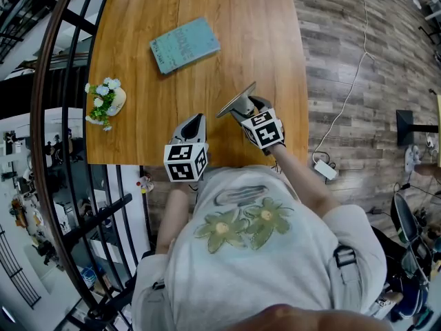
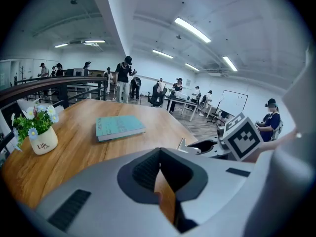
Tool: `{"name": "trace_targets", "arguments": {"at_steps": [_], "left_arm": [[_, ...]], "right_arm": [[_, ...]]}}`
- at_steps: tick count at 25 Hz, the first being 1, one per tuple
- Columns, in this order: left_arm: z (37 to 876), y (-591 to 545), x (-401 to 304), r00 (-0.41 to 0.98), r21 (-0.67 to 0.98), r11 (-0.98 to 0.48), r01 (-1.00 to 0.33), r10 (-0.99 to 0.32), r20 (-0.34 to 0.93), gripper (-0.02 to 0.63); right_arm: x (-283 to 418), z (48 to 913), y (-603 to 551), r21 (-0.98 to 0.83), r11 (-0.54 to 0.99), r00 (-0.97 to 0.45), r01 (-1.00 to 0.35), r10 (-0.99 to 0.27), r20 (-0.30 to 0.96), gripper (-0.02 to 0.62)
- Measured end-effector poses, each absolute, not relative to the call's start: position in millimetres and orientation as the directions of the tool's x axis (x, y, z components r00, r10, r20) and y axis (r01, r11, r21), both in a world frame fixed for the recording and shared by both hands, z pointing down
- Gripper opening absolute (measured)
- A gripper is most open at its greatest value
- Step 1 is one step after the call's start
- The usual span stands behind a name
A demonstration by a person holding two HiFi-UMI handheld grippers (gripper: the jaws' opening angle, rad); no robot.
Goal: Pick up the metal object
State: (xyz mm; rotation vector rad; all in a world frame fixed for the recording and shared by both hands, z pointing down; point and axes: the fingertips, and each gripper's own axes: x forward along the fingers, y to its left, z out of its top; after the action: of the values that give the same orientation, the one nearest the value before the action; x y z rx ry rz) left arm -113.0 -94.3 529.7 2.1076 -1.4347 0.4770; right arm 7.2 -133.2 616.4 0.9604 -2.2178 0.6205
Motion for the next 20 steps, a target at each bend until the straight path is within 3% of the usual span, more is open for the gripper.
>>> {"name": "trace_targets", "arguments": {"at_steps": [20], "left_arm": [[524.8,-97.3,-116.4,0.360,0.227,-0.280,-0.933,-0.747,0.558,0.014]], "right_arm": [[-0.9,531.7,-148.0,-0.173,0.641,-0.611,-0.748,-0.565,0.555,0.298]]}}
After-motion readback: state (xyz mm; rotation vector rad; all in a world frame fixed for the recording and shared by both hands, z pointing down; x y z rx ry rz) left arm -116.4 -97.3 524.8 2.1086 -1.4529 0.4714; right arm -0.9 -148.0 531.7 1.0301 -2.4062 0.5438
